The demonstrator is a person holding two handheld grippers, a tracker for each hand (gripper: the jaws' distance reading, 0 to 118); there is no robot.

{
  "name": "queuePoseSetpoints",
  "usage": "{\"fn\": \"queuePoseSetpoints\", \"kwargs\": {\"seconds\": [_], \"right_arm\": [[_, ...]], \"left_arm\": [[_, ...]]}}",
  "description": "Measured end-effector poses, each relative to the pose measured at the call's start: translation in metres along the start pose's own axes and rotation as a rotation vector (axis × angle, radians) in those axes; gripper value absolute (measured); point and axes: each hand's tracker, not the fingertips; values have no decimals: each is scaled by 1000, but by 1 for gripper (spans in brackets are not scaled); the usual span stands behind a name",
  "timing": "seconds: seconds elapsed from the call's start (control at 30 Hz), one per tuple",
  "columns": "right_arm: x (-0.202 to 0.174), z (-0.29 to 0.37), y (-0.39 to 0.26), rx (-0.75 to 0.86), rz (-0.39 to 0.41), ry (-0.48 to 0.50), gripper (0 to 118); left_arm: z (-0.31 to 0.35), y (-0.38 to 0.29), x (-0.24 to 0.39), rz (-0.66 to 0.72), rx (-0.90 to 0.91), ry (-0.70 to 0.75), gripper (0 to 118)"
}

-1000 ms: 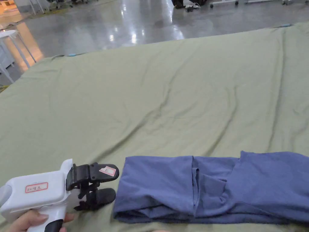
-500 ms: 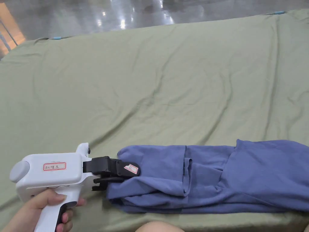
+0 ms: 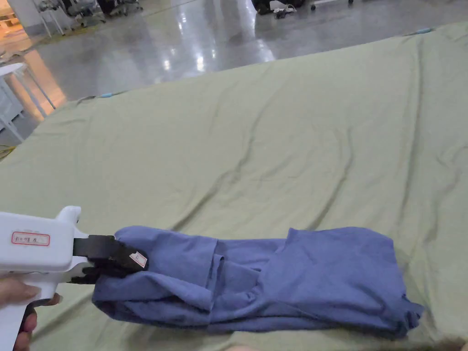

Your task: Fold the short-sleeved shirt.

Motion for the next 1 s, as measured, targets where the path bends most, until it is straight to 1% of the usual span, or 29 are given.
{"fn": "queuePoseSetpoints", "kwargs": {"seconds": [0.07, 0.17, 0.2, 0.3, 0.37, 0.43, 0.53, 0.63, 0.7, 0.73, 0.83, 0.9, 1.0], "right_arm": [[-3, -4, -1, 6, -17, 5, 2], [-3, -6, -3, 11, -33, 13, 2], [-6, -5, -2, 11, -38, 15, 2], [-7, 0, -2, 23, -51, 23, 2], [-10, 4, 3, 36, -73, 26, 2], [-12, 7, 2, 48, -80, 33, 2], [-16, 10, 2, 59, -80, 27, 2], [-15, 11, 0, 61, -88, 9, 2], [-13, 8, 0, 59, -99, -9, 2], [-6, -3, 5, 58, -103, -19, 2], [-6, -13, 11, 73, -82, -72, 2], [-9, -18, 16, 77, -73, -70, 2], [-14, -29, 25, 87, -69, -44, 2]], "left_arm": [[4, 2, 43, -46, -11, 95, 13], [-7, 0, 111, -181, -22, 253, 13], [-14, -2, 130, -214, -22, 280, 13], [-51, -12, 185, -298, -84, 295, 13], [-79, -18, 213, -307, -117, 273, 13], [-108, -21, 235, -375, -136, 310, 13], [-158, -22, 253, -375, -180, 333, 13], [-193, -33, 273, -414, -237, 373, 13], [-203, -44, 289, -516, -251, 398, 13], [-205, -49, 295, -555, -244, 411, 13], [-209, -60, 314, -594, -241, 426, 13], [-215, -67, 326, -629, -245, 420, 13], [-235, -80, 333, -662, -283, 458, 15]]}}
